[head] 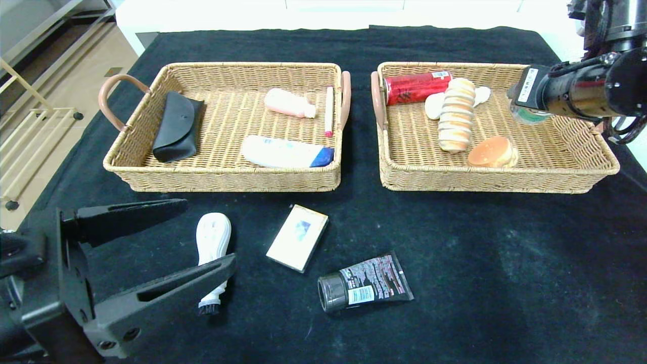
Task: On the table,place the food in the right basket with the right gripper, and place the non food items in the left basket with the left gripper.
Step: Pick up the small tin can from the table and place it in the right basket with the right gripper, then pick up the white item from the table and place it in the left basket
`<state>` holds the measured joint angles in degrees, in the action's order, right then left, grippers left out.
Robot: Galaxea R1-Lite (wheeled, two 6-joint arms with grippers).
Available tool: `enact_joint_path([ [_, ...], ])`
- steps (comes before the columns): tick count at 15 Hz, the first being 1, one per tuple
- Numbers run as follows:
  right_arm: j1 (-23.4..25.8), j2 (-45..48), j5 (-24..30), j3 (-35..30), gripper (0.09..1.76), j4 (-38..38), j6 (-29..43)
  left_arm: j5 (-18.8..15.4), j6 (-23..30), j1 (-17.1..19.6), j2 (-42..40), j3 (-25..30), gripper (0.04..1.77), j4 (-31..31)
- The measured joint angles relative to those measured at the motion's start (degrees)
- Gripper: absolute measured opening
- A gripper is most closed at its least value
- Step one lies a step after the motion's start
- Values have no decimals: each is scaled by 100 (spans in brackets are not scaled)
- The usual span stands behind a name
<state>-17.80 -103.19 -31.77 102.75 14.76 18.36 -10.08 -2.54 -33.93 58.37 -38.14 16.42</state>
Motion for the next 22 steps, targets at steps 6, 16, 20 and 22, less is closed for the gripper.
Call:
enact_joint_path([
  [6, 367, -278, 73, 88, 122, -35, 2, 2, 0, 0, 9, 9, 172, 0],
  [16, 355, -265, 77, 48, 157, 1, 21, 2, 0, 0, 6, 5, 172, 2],
  [20, 121, 35, 82, -184, 163, 91, 13, 0, 0, 0, 6, 0, 172, 4],
  [22, -129, 302, 149, -617, 164, 108, -20, -9, 0, -2, 4, 2, 172, 0],
])
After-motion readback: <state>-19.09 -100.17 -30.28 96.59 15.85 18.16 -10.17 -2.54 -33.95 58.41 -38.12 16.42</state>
